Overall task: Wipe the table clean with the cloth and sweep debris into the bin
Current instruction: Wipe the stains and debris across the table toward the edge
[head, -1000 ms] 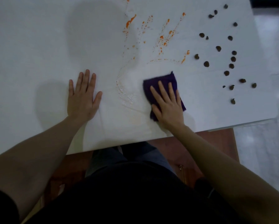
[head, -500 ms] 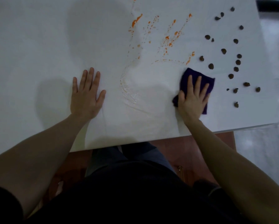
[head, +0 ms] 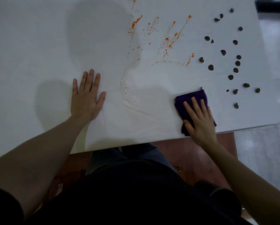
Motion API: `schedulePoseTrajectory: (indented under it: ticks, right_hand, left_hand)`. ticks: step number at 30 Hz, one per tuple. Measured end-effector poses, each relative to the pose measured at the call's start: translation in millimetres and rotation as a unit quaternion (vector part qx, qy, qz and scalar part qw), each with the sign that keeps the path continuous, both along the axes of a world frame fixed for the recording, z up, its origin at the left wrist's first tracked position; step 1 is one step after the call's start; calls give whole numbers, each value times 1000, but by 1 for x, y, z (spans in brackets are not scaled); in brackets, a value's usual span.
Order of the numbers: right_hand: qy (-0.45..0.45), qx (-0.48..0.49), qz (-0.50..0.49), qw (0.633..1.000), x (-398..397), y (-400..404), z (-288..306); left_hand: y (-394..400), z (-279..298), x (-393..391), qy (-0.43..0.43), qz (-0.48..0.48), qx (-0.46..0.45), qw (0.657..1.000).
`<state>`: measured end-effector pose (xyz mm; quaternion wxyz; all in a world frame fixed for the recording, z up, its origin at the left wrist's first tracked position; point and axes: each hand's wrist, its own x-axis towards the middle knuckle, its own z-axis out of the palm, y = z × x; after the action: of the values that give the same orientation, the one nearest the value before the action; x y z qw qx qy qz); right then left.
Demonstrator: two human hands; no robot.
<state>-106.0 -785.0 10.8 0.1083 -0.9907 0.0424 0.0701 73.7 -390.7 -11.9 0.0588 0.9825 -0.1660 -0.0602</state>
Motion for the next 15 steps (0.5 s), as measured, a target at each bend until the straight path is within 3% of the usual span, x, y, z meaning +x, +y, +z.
schedulePoseTrajectory:
  ticks: [4,8,11,15]
  right_hand:
    - [15,12,-106,994,32,-35,5]
    - [5,14,-129,991,41,-34,2]
    - [-2,12,-103,995,23,-23,1]
    - [-21,16,11,1000,-9,5,-1]
  left_hand:
    - [0,0,0,1,-1,-3,1000]
    - [1,0,0,4,-1,-2,1000]
    - [0,0,0,2,0,1,1000]
    - [0,0,0,3,-2,-1,1000]
